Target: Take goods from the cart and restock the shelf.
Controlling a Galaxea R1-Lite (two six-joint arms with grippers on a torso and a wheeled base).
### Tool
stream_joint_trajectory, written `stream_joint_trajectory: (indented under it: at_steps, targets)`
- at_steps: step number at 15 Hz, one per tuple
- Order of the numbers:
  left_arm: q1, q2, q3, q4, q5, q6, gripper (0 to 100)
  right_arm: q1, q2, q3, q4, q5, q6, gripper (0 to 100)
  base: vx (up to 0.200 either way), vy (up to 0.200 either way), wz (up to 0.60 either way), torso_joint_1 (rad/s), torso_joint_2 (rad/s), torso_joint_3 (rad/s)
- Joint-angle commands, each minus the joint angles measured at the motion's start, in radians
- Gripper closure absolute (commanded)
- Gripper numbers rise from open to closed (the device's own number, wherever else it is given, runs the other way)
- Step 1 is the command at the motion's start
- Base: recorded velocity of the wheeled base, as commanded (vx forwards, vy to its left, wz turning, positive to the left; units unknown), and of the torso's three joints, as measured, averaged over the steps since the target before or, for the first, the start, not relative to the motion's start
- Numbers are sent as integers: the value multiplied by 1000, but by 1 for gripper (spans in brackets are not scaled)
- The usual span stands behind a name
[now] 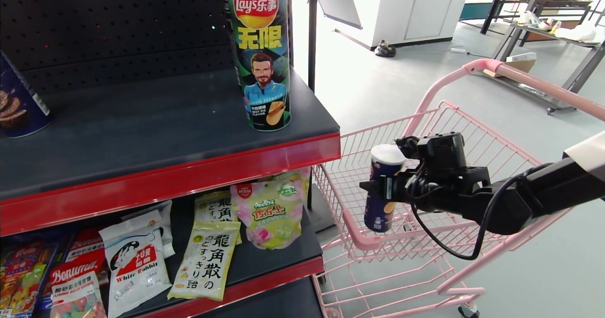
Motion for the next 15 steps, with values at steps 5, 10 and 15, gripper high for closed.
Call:
stream_joint_trajectory:
  at_steps: [5,10,15]
  targets:
    - [0,1,0,0,0,0,0,1,19,-8,-29,-12,-1,100,0,0,0,0,0,0]
    - [0,1,0,0,0,0,0,-22,-31,-48,-24,-65,-15,100,0,0,0,0,0,0]
    - [-2,1,0,0,0,0,0,-51,-195,-56,-21,-82,-150,100,0,0,0,0,0,0]
